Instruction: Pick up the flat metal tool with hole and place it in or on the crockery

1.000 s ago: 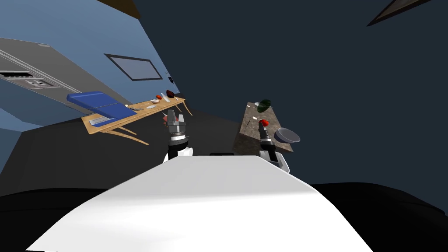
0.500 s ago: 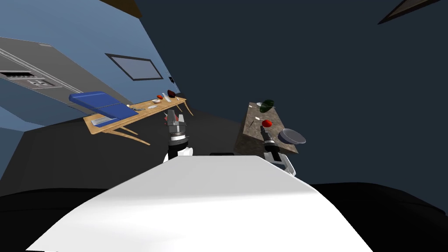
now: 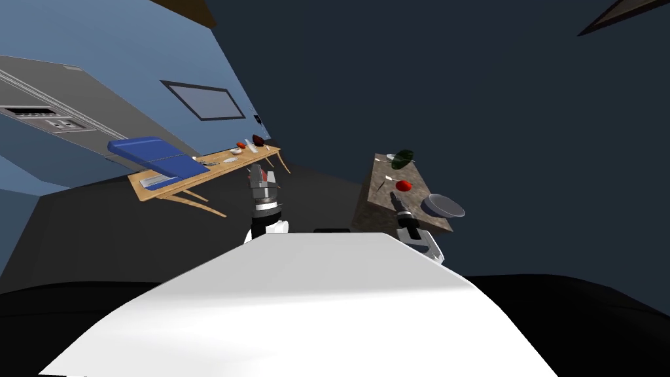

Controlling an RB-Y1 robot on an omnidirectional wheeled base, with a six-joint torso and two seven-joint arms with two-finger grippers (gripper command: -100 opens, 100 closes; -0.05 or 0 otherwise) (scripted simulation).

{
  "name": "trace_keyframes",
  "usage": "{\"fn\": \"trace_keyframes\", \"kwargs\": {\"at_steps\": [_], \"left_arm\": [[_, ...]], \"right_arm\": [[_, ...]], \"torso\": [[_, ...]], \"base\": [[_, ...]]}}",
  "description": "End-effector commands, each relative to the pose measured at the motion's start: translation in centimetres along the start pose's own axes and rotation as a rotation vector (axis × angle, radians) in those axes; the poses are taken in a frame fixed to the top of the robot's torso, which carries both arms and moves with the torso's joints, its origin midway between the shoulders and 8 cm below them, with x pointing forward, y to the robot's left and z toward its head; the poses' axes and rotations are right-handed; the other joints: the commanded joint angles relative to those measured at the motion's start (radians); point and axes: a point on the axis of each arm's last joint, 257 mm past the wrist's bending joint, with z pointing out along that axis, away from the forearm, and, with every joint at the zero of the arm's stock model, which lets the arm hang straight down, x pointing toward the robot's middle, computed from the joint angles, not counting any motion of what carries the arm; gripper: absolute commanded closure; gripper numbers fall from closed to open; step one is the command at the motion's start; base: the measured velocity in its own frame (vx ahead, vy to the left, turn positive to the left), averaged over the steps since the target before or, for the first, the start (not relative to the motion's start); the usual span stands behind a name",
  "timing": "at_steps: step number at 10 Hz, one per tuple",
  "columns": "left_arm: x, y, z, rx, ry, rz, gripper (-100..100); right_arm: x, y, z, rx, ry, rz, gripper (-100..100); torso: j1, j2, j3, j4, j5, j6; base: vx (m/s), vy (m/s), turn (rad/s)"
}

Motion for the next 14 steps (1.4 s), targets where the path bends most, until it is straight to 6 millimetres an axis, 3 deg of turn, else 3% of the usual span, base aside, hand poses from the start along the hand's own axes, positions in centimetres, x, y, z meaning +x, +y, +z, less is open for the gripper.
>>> {"fn": "trace_keyframes", "kwargs": {"at_steps": [1,5,7,14], "left_arm": [[0.0,0.0,0.0,0.000,0.000,0.000,0],[0.0,0.0,0.0,0.000,0.000,0.000,0],[0.0,0.0,0.0,0.000,0.000,0.000,0],[0.0,0.0,0.0,0.000,0.000,0.000,0]], "right_arm": [[0.6,-2.0,0.4,0.046,0.029,-0.049,-100],[1.2,-6.9,1.9,0.155,0.099,-0.170,-100],[1.2,-8.1,2.3,0.183,0.115,-0.202,-100],[-0.3,-15.2,4.1,0.361,0.199,-0.383,-100]], "torso": [[0.000,0.000,0.000,0.000,0.000,0.000],[0.002,-0.002,-0.001,-0.001,0.001,0.000],[0.003,-0.005,-0.003,-0.001,0.001,0.000],[0.001,-0.004,-0.002,-0.001,0.000,0.000]], "base": [[0.048,0.113,0.015],[0.065,0.113,0.019],[0.076,0.111,0.014],[0.071,0.099,0.020]]}}
